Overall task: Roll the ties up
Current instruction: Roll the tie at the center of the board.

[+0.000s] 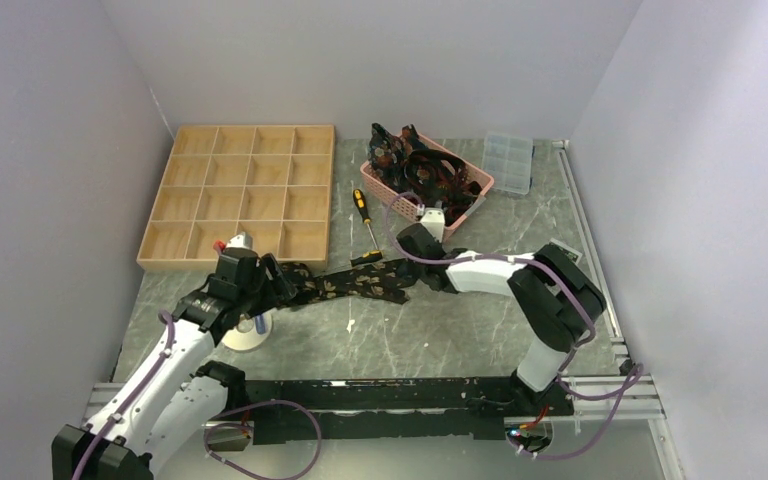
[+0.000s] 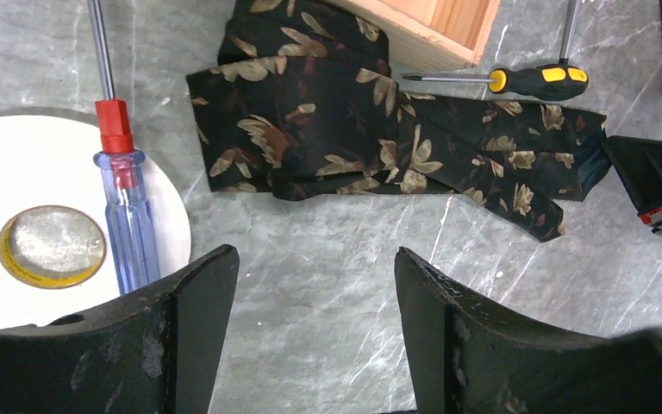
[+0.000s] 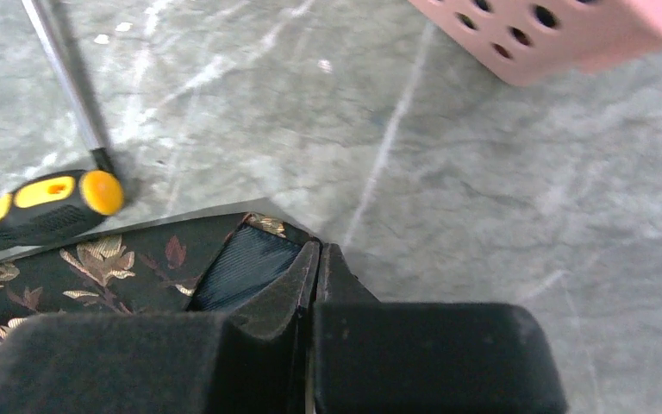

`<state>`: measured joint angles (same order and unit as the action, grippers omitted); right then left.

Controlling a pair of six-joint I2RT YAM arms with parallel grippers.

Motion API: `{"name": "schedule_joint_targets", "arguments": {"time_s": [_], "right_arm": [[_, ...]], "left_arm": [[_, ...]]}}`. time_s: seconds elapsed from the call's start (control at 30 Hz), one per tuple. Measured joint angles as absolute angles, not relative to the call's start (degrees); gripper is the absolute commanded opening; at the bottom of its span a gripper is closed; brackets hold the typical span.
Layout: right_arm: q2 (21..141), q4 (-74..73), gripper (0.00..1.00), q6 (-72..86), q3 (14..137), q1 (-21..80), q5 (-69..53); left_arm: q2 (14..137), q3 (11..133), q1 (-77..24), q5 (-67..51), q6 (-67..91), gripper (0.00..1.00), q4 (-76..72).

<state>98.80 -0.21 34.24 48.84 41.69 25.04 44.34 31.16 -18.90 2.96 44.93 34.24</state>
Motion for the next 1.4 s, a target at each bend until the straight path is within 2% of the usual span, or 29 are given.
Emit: {"name": "schedule_joint_targets", "arguments": {"time_s": [0.53,0.67,0.7,0.77,0.87,1.07,1.4], "right_arm": [[89.8,-5.6,0.00,39.6,40.6,30.3,28.1],[89.6,-5.7,0.00,39.2,40.6,30.0,28.1],[89.6,-5.7,0.00,39.0,40.6,30.0,28.1],[89.6,-5.6,0.00,38.8,40.6,30.0,28.1],[89.6,-5.4,0.00,38.6,40.4,30.0,28.0],[89.6,-4.4,0.00,38.5,39.9,30.0,28.1],[89.4,-4.0,0.00,38.2,39.6,30.1,27.8]], "left_arm": [[51.1,28.2,-18.9,-2.2,45.1,0.73,25.1],[52.0,27.9,-18.9,-5.0,44.1,0.78,22.8],[51.9,28.0,-19.0,-5.4,43.9,0.90,22.1],[52.0,28.4,-19.6,-5.5,43.1,0.94,21.4],[54.0,31.2,-22.9,-4.1,42.6,0.94,21.8],[68.5,44.1,-32.6,2.9,42.2,0.94,23.9],[85.6,55.7,-39.7,12.5,42.0,0.94,31.3]]}}
